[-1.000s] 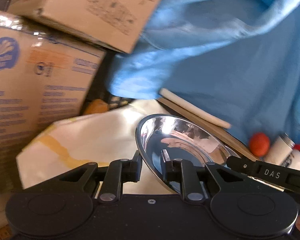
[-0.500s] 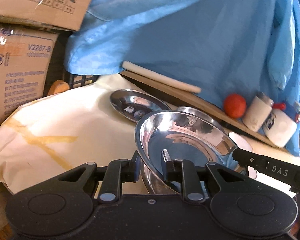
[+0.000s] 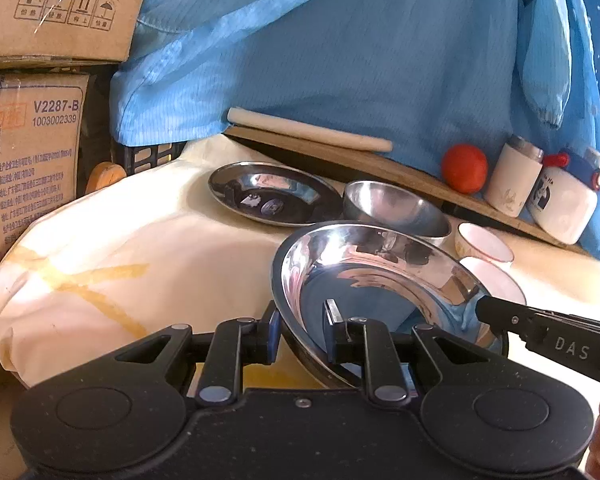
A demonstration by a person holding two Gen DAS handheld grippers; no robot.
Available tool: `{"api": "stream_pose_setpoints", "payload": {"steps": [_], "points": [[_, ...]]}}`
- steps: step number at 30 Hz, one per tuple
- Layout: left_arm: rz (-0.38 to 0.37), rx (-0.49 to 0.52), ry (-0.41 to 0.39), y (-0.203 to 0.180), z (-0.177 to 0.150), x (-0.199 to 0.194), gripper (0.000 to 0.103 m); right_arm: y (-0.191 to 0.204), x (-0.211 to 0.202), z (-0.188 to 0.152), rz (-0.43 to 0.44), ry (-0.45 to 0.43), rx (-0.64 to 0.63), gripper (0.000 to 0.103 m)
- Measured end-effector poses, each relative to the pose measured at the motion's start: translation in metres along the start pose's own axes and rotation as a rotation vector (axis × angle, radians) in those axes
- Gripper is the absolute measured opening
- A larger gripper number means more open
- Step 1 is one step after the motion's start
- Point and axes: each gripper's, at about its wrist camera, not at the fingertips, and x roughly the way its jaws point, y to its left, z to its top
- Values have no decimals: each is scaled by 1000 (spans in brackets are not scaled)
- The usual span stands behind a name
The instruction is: Organize plates and bowls
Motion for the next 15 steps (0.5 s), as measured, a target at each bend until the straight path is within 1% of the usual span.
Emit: {"api": "stream_pose_setpoints", "payload": {"steps": [13, 15], "points": [[28, 65, 16, -5, -1, 5, 25, 8, 4, -4, -33, 23, -51, 18], [31, 81, 19, -7, -1, 6, 27, 9, 4, -5, -41, 24, -62, 18]]}}
